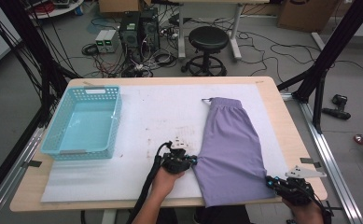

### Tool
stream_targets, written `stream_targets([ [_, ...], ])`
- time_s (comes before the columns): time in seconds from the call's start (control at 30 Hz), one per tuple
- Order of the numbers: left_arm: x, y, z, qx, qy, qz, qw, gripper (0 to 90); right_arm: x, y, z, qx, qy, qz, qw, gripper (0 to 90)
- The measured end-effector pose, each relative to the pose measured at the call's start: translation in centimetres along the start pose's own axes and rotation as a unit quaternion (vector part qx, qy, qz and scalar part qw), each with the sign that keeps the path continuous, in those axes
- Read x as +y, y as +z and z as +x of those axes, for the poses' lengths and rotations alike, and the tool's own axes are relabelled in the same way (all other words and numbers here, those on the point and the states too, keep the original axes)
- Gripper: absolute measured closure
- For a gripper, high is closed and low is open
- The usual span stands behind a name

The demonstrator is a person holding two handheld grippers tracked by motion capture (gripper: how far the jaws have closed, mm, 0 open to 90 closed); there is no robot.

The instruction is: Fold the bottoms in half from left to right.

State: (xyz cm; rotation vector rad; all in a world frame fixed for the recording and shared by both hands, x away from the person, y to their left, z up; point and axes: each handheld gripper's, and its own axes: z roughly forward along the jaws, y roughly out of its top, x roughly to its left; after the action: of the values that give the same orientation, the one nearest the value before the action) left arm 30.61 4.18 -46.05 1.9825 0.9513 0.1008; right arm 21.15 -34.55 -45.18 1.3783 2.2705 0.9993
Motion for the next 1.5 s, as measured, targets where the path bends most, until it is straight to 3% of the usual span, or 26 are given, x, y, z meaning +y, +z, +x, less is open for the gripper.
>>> stream_targets([
  [0.17, -1.2, -1.0, -0.9, -0.007, 0.006, 0.002, 1.0, 88.6, -1.2, -1.0, 0.8, 0.012, -0.003, 0.0, 0.9999, 88.6],
  [0.23, -1.6, -1.5, -1.2, 0.003, 0.006, -0.005, 1.0, 87.7, -1.7, -1.4, 1.0, 0.016, -0.004, -0.003, 0.9999, 88.1],
  [0.3, -1.6, -1.7, -1.0, 0.006, -0.01, -0.011, 0.9999, 69.8, -1.9, -1.8, 0.8, 0.018, 0.003, -0.021, 0.9996, 82.9],
  [0.37, -1.4, -2.0, -0.5, 0.013, -0.013, -0.028, 0.9994, 58.7, -1.5, -2.0, 0.3, 0.017, 0.015, -0.041, 0.9989, 72.1],
  [0.47, -1.0, -2.4, -0.1, 0.005, -0.018, -0.045, 0.9988, 55.0, -0.2, -2.0, -0.6, 0.014, 0.025, -0.061, 0.9977, 67.2],
  [0.6, -0.8, -1.8, 0.1, -0.003, -0.014, -0.024, 0.9996, 55.6, 2.6, -0.5, -1.8, 0.003, 0.025, -0.07, 0.9973, 64.3],
  [0.67, -0.9, -1.6, 0.1, 0.0, -0.011, -0.026, 0.9996, 56.0, 4.4, 0.9, -2.4, -0.001, 0.024, -0.069, 0.9973, 62.4],
  [0.87, -0.3, -2.6, 1.2, 0.008, 0.003, -0.07, 0.9975, 50.5, 8.8, 5.2, -4.1, -0.017, 0.009, -0.055, 0.9983, 59.6],
  [1.0, 0.3, -4.2, 2.5, 0.028, 0.017, -0.106, 0.9938, 42.9, 10.9, 7.8, -4.9, -0.034, 0.0, -0.034, 0.9989, 66.2],
  [1.1, 0.5, -4.9, 3.3, 0.04, 0.017, -0.109, 0.9931, 36.0, 12.0, 9.2, -5.6, -0.06, 0.0, -0.021, 0.998, 74.2],
  [1.23, 1.0, -6.5, 5.0, 0.067, 0.014, -0.115, 0.991, 26.6, 12.8, 10.3, -6.7, -0.06, 0.0, -0.009, 0.9982, 89.4],
  [1.3, 1.1, -7.0, 5.7, 0.072, 0.015, -0.115, 0.9906, 24.4, 12.9, 10.7, -7.2, -0.058, 0.007, -0.002, 0.9983, 89.9],
  [1.43, 1.5, -7.6, 6.5, 0.087, 0.013, -0.117, 0.9892, 24.4, 12.9, 10.9, -7.8, -0.07, 0.021, -0.016, 0.9972, 89.7],
  [1.5, 1.7, -7.9, 6.8, 0.089, 0.013, -0.12, 0.9887, 24.3, 13.0, 11.0, -7.8, -0.078, 0.019, -0.012, 0.9967, 72.0],
])
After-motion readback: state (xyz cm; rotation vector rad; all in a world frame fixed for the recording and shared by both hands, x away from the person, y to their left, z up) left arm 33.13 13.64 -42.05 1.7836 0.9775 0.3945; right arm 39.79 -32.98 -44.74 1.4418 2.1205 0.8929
